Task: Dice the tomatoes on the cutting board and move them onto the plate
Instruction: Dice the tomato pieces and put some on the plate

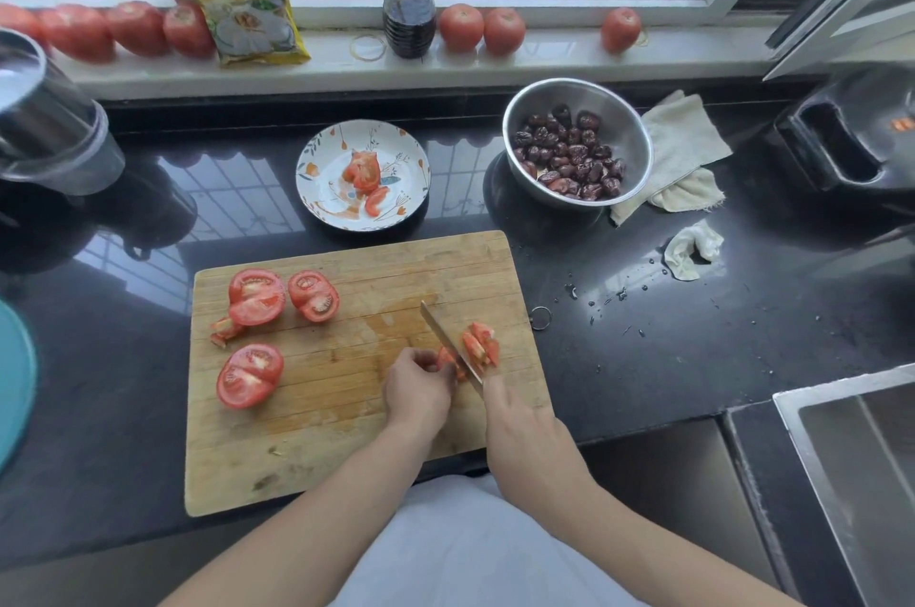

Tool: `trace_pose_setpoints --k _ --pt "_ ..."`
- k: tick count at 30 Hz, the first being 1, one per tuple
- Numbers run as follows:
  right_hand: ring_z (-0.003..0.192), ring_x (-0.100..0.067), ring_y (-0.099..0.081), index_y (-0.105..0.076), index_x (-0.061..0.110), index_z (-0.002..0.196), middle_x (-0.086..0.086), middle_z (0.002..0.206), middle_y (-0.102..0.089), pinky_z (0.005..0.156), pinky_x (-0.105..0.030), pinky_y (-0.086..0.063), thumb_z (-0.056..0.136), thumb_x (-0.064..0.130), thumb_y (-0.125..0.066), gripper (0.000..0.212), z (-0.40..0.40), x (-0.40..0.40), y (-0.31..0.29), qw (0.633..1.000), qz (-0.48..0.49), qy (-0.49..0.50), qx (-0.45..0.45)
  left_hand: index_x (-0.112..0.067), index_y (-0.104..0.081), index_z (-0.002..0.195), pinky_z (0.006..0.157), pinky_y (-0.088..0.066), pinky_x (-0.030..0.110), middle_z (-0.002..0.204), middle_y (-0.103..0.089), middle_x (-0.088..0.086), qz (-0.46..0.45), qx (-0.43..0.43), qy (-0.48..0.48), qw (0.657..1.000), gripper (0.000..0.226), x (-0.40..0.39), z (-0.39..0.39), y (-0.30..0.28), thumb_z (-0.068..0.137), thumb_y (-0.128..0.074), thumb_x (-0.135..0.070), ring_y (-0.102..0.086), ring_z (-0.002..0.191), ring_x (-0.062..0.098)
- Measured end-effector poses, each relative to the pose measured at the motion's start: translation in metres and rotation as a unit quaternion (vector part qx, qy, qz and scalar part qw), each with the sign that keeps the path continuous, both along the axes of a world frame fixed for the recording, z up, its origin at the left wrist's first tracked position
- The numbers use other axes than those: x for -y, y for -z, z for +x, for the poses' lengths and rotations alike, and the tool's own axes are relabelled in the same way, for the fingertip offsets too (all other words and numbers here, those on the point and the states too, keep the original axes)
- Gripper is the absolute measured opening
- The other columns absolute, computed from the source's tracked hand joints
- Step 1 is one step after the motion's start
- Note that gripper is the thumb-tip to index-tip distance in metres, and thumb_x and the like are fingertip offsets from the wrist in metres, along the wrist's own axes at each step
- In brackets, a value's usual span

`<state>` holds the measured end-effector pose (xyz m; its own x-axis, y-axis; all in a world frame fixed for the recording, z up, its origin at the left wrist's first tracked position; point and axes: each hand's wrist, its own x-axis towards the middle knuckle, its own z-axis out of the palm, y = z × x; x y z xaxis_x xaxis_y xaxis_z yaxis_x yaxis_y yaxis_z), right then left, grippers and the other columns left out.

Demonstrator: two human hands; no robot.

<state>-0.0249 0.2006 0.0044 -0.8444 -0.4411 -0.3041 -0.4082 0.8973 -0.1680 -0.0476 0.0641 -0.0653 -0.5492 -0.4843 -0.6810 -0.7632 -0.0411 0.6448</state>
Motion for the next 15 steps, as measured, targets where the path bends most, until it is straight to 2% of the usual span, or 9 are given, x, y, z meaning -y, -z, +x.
trace_pose_setpoints --k 2,3,5,7,12,15 --pt "0.041 -0.02 -0.056 -0.042 0.02 0.087 0.006 0.06 -0.048 0.035 -0.028 -0.032 0.057 -0.002 -0.066 0.044 0.002 0.001 -0.002 1.0 0.016 -0.014 -0.023 -0.024 -0.059 0.087 0.071 -0.052 0.034 0.087 -0.071 -0.004 -0.01 0.006 0.001 1.0 0.019 -0.001 -0.001 -0.001 0.091 -0.077 -0.028 -0.068 0.085 0.02" --pt "0.037 -0.019 -0.053 -0.041 0.021 0.085 0.006 0.059 -0.047 0.034 -0.027 -0.026 0.054 -0.002 -0.068 0.047 0.003 0.001 -0.001 0.999 0.028 -0.018 -0.026 -0.022 -0.06 0.088 0.074 -0.054 0.035 0.085 -0.071 -0.003 -0.011 0.008 0.002 1.0 0.018 -0.001 -0.002 -0.001 0.09 -0.077 -0.027 -0.07 0.085 0.022" --pt "0.035 -0.019 -0.05 -0.037 0.022 0.083 0.005 0.059 -0.046 0.037 -0.027 -0.018 0.055 0.0 -0.07 0.048 0.004 -0.001 0.002 0.998 0.041 -0.031 -0.045 -0.02 -0.061 0.089 0.082 -0.058 0.04 0.083 -0.071 -0.001 -0.01 0.011 0.004 1.0 0.018 -0.001 -0.002 -0.002 0.088 -0.078 -0.023 -0.071 0.087 0.025" --pt "0.033 -0.02 -0.048 -0.037 0.021 0.082 0.004 0.059 -0.046 0.038 -0.027 -0.016 0.055 0.0 -0.07 0.048 0.003 -0.002 0.004 0.997 0.042 -0.03 -0.051 -0.022 -0.061 0.091 0.088 -0.059 0.044 0.09 -0.073 0.001 -0.006 0.015 0.009 1.0 0.019 0.0 -0.002 -0.003 0.086 -0.08 -0.024 -0.071 0.09 0.026" --pt "0.032 -0.02 -0.047 -0.033 0.021 0.083 0.003 0.061 -0.045 0.036 -0.027 -0.014 0.06 0.0 -0.068 0.047 0.002 -0.003 0.01 0.997 0.049 -0.035 -0.058 -0.022 -0.065 0.095 0.087 -0.06 0.045 0.095 -0.075 0.002 0.007 0.012 -0.004 1.0 0.022 0.0 -0.003 -0.003 0.084 -0.083 -0.03 -0.071 0.091 0.025" --pt "0.027 -0.018 -0.04 -0.032 0.02 0.08 0.004 0.057 -0.034 0.034 -0.025 -0.014 0.059 -0.003 -0.064 0.045 0.003 -0.014 0.003 0.998 0.019 -0.027 -0.061 -0.021 -0.066 0.097 0.09 -0.059 0.046 0.097 -0.074 0.001 0.013 0.013 -0.006 1.0 0.021 -0.001 -0.004 -0.003 0.085 -0.082 -0.028 -0.07 0.093 0.025"
